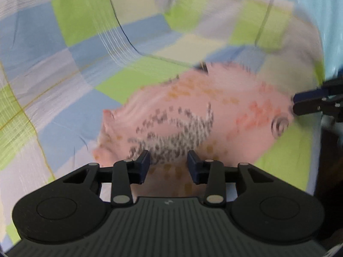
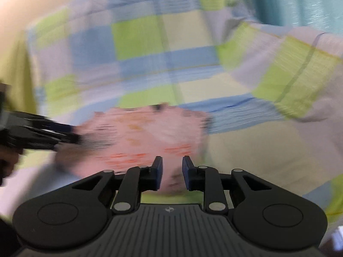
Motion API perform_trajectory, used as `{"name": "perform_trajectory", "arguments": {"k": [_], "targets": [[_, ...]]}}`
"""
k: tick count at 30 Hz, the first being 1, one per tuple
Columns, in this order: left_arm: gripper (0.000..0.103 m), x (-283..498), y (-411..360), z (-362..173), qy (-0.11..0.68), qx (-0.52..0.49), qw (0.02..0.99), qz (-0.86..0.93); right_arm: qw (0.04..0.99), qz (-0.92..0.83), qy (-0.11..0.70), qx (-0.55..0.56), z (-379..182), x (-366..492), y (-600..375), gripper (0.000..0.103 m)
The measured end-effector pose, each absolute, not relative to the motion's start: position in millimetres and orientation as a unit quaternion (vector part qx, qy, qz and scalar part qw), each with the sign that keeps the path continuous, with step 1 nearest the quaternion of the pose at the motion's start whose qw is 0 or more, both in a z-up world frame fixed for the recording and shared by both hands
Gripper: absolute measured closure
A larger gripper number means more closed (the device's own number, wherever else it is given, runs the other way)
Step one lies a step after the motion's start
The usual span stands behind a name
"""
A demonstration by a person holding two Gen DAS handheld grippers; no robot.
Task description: Fold clothes
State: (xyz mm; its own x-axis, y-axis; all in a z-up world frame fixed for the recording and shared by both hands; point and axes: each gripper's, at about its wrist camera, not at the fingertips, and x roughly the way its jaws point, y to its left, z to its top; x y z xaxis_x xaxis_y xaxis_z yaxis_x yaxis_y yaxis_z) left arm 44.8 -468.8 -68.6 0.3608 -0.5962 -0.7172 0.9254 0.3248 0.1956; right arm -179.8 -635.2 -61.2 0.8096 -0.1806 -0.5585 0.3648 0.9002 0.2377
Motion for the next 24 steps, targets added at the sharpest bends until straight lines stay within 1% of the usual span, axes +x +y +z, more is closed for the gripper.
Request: {"name": "perform_trajectory", "arguments": {"k": [2, 3, 4, 5, 7, 9, 11, 13, 16, 17, 18, 20, 22, 23, 24], "targets": [[0.067, 48.9, -467.6, -69.4, 0.276, 0.302, 0.775, -0.481, 0.928, -0.141, 0.305, 0.159, -68.6, -170.8, -631.7, 0.076], [0.066, 52.2, -467.5, -69.3, 0.278, 0.299, 0.782, -0.471, 0.921, -0.148, 0.321, 0.163, -73.0, -171.4, -635.9, 0.078], [0.065, 52.8, -467.0, -69.1, 0.274, 0.304, 0.786, -0.464, 0.918, -0.154, 0.321, 0.175, -75.4, -174.2, -641.8, 0.082], [0.064, 53.4, -466.6, -68.8, 0.270, 0.308, 0.790, -0.456, 0.915, -0.170, 0.319, 0.177, -74.7, -177.4, -645.5, 0.082], [0.066, 51.4, -466.6, -66.3, 0.261, 0.316, 0.794, -0.448, 0.910, -0.206, 0.313, 0.178, -72.3, -183.8, -652.0, 0.071], [0.068, 44.6, -467.0, -60.7, 0.245, 0.318, 0.796, -0.453, 0.914, -0.214, 0.291, 0.182, -67.1, -190.8, -654.7, 0.071], [0.067, 38.9, -469.8, -59.0, 0.247, 0.306, 0.785, -0.479, 0.926, -0.184, 0.265, 0.196, -61.9, -192.6, -651.8, 0.071], [0.067, 33.2, -475.0, -61.1, 0.250, 0.309, 0.772, -0.497, 0.934, -0.156, 0.262, 0.187, -61.3, -185.9, -642.6, 0.071], [0.067, 31.2, -481.7, -72.3, 0.249, 0.339, 0.762, -0.493, 0.927, -0.126, 0.281, 0.213, -71.7, -171.0, -644.0, 0.071], [0.066, 36.4, -479.4, -72.8, 0.255, 0.330, 0.766, -0.489, 0.920, -0.124, 0.295, 0.226, -76.7, -167.0, -648.0, 0.074], [0.064, 41.6, -477.2, -73.2, 0.260, 0.321, 0.771, -0.485, 0.917, -0.131, 0.293, 0.239, -78.2, -167.1, -654.5, 0.082], [0.063, 52.5, -470.8, -74.1, 0.271, 0.302, 0.782, -0.473, 0.912, -0.155, 0.285, 0.251, -78.2, -168.5, -667.4, 0.089], [0.063, 60.0, -466.2, -73.6, 0.277, 0.287, 0.789, -0.467, 0.904, -0.196, 0.295, 0.239, -79.2, -167.7, -676.4, 0.081], [0.063, 60.5, -464.6, -71.4, 0.272, 0.287, 0.795, -0.460, 0.902, -0.203, 0.290, 0.246, -79.4, -168.6, -681.8, 0.082], [0.067, 61.0, -463.0, -69.2, 0.268, 0.286, 0.801, -0.454, 0.901, -0.208, 0.283, 0.255, -79.5, -169.9, -687.4, 0.079]]}}
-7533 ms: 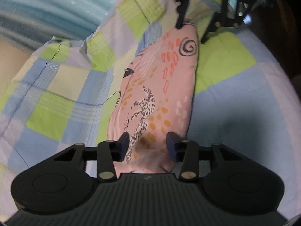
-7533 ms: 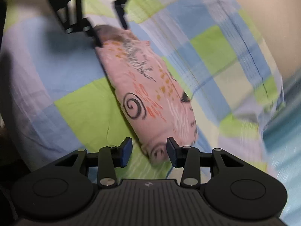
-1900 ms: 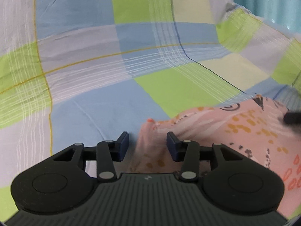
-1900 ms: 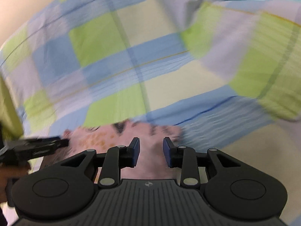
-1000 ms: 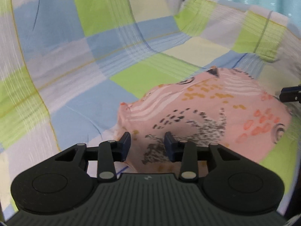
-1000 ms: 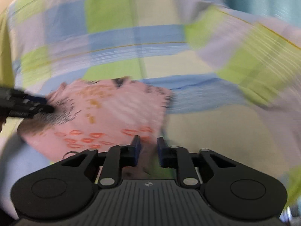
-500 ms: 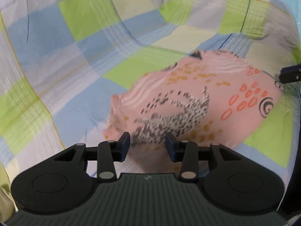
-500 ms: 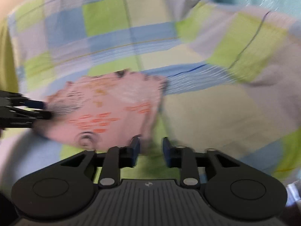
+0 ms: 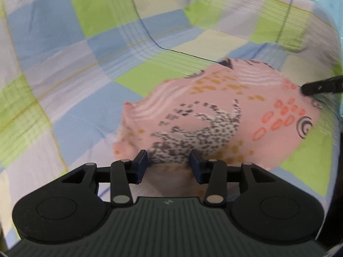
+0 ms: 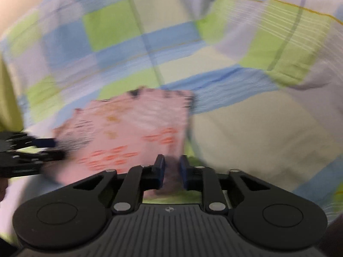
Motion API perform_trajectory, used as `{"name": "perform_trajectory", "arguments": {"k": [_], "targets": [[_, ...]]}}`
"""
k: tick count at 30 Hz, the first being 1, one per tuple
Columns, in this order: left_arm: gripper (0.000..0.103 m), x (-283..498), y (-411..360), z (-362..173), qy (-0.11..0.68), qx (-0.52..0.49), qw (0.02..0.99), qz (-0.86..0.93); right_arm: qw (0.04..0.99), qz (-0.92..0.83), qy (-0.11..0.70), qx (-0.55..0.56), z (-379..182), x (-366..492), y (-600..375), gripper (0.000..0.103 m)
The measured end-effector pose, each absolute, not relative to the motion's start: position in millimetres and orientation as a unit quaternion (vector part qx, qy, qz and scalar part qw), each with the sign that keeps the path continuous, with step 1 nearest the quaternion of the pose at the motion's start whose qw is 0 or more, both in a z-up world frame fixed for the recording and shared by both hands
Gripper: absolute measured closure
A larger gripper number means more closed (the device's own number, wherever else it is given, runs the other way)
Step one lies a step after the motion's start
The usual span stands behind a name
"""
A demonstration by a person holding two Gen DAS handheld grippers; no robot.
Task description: Fold clothes
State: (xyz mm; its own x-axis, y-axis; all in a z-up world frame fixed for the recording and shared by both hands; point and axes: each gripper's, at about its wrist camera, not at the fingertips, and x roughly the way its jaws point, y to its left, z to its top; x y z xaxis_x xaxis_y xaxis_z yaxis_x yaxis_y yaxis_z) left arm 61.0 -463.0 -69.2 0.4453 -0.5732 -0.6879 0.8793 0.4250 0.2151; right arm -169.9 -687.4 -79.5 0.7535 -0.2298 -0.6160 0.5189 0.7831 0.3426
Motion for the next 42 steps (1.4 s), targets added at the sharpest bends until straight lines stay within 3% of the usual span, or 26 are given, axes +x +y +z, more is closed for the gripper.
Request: {"name": "perform_trajectory", "arguments": {"k": [6, 10, 13, 15, 19, 27, 30, 33, 35, 40, 42], "targets": [[0.070, 72.5, -447.4, -57.2, 0.269, 0.230, 0.822, -0.446, 0.933, -0.157, 0.233, 0.225, -59.1, -171.2, -668.3, 0.078], [0.069, 79.6, -448.7, -73.7, 0.271, 0.287, 0.818, -0.419, 0.924, -0.122, 0.279, 0.233, -70.3, -144.6, -664.6, 0.078], [0.069, 95.5, -440.5, -70.8, 0.281, 0.257, 0.834, -0.399, 0.921, -0.132, 0.289, 0.224, -69.6, -140.1, -667.8, 0.078], [0.078, 99.2, -435.1, -66.4, 0.275, 0.242, 0.845, -0.389, 0.916, -0.153, 0.289, 0.232, -71.0, -137.4, -673.4, 0.077], [0.078, 98.1, -434.5, -55.7, 0.266, 0.204, 0.846, -0.414, 0.928, -0.143, 0.258, 0.229, -63.0, -135.7, -669.2, 0.074], [0.075, 98.4, -456.8, -71.6, 0.268, 0.267, 0.833, -0.405, 0.929, -0.111, 0.306, 0.177, -73.6, -100.6, -659.2, 0.076], [0.076, 101.0, -454.3, -66.2, 0.263, 0.270, 0.851, -0.366, 0.920, -0.152, 0.300, 0.203, -73.6, -99.0, -681.2, 0.089], [0.076, 86.6, -467.3, -53.5, 0.235, 0.263, 0.851, -0.390, 0.922, -0.168, 0.280, 0.209, -65.7, -95.0, -688.7, 0.075], [0.076, 74.5, -488.0, -55.0, 0.225, 0.269, 0.835, -0.425, 0.930, -0.139, 0.274, 0.203, -62.8, -83.4, -684.9, 0.071], [0.073, 75.6, -526.8, -80.6, 0.235, 0.300, 0.801, -0.462, 0.926, -0.096, 0.319, 0.178, -71.3, -45.4, -679.9, 0.073], [0.064, 86.8, -530.4, -82.8, 0.231, 0.293, 0.809, -0.454, 0.923, -0.104, 0.318, 0.191, -73.6, -39.4, -692.7, 0.083]]}}
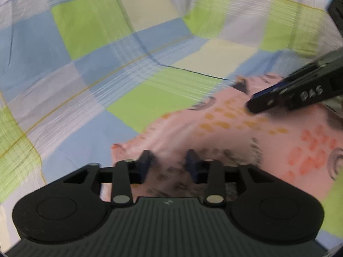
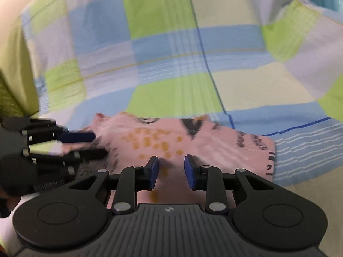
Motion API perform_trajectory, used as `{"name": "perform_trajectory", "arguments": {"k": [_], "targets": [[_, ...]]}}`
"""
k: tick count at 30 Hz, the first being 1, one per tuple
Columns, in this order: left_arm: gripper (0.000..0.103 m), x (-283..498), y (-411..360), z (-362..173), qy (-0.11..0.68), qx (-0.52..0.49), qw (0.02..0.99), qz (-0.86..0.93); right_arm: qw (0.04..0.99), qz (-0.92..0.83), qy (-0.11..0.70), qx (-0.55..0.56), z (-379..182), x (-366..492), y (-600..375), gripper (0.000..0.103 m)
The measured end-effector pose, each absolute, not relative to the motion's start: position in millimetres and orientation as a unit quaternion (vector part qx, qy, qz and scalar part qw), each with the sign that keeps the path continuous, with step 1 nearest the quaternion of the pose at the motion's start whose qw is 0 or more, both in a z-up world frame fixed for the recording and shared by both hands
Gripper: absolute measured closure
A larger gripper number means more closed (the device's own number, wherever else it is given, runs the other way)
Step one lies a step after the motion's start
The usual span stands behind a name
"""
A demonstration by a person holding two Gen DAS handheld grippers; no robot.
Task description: Fold clothes
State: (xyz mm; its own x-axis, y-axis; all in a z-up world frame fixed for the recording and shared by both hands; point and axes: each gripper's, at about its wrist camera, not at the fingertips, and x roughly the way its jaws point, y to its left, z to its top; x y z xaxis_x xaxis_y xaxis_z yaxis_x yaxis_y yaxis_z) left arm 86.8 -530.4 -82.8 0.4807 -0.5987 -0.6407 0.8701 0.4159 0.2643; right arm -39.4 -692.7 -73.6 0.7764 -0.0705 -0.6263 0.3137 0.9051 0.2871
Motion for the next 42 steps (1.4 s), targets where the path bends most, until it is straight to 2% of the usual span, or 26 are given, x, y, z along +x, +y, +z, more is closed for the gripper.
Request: {"name": "perform_trajectory", "arguments": {"k": [1, 2, 3, 7, 9, 10, 12, 17, 20, 25, 28, 32, 36, 40, 42], "targets": [[0.062, 93.4, -530.1, -83.1, 0.236, 0.284, 0.813, -0.451, 0.922, -0.111, 0.314, 0.195, -72.6, -37.9, -699.2, 0.088], [0.058, 100.0, -529.7, -83.5, 0.240, 0.274, 0.817, -0.447, 0.923, -0.119, 0.310, 0.196, -72.5, -36.6, -705.6, 0.099], [0.054, 103.7, -529.9, -84.3, 0.239, 0.270, 0.819, -0.446, 0.923, -0.127, 0.306, 0.196, -72.7, -35.2, -712.0, 0.103], [0.053, 110.8, -528.0, -82.8, 0.247, 0.252, 0.823, -0.445, 0.923, -0.145, 0.289, 0.207, -74.7, -33.9, -729.9, 0.103], [0.055, 108.3, -526.8, -81.2, 0.246, 0.250, 0.825, -0.443, 0.920, -0.177, 0.285, 0.202, -75.4, -36.7, -735.6, 0.075], [0.056, 107.3, -525.6, -79.4, 0.244, 0.249, 0.826, -0.443, 0.918, -0.185, 0.282, 0.206, -76.6, -39.4, -738.3, 0.074], [0.060, 103.0, -522.5, -75.8, 0.242, 0.244, 0.825, -0.448, 0.918, -0.188, 0.275, 0.214, -73.6, -47.8, -741.1, 0.074], [0.061, 96.9, -517.5, -77.1, 0.250, 0.248, 0.817, -0.456, 0.929, -0.147, 0.271, 0.206, -64.4, -67.0, -714.1, 0.074], [0.060, 113.7, -508.1, -81.2, 0.262, 0.238, 0.832, -0.427, 0.926, -0.114, 0.300, 0.196, -70.3, -66.8, -695.2, 0.075], [0.060, 134.7, -484.9, -79.0, 0.280, 0.206, 0.856, -0.383, 0.919, -0.158, 0.318, 0.170, -77.6, -78.1, -707.3, 0.076], [0.066, 122.1, -479.2, -69.3, 0.272, 0.210, 0.856, -0.387, 0.913, -0.187, 0.309, 0.191, -73.4, -93.1, -717.9, 0.076], [0.064, 75.5, -480.4, -59.3, 0.258, 0.242, 0.824, -0.444, 0.925, -0.159, 0.283, 0.200, -61.9, -113.9, -689.5, 0.073], [0.063, 43.2, -483.5, -73.8, 0.258, 0.302, 0.782, -0.480, 0.929, -0.114, 0.297, 0.188, -62.9, -122.1, -652.5, 0.071], [0.058, 51.8, -472.8, -74.0, 0.267, 0.288, 0.792, -0.467, 0.925, -0.108, 0.329, 0.154, -72.5, -127.3, -632.8, 0.070], [0.058, 57.2, -466.2, -76.0, 0.270, 0.279, 0.797, -0.463, 0.926, -0.113, 0.331, 0.145, -72.0, -132.0, -632.7, 0.073]]}}
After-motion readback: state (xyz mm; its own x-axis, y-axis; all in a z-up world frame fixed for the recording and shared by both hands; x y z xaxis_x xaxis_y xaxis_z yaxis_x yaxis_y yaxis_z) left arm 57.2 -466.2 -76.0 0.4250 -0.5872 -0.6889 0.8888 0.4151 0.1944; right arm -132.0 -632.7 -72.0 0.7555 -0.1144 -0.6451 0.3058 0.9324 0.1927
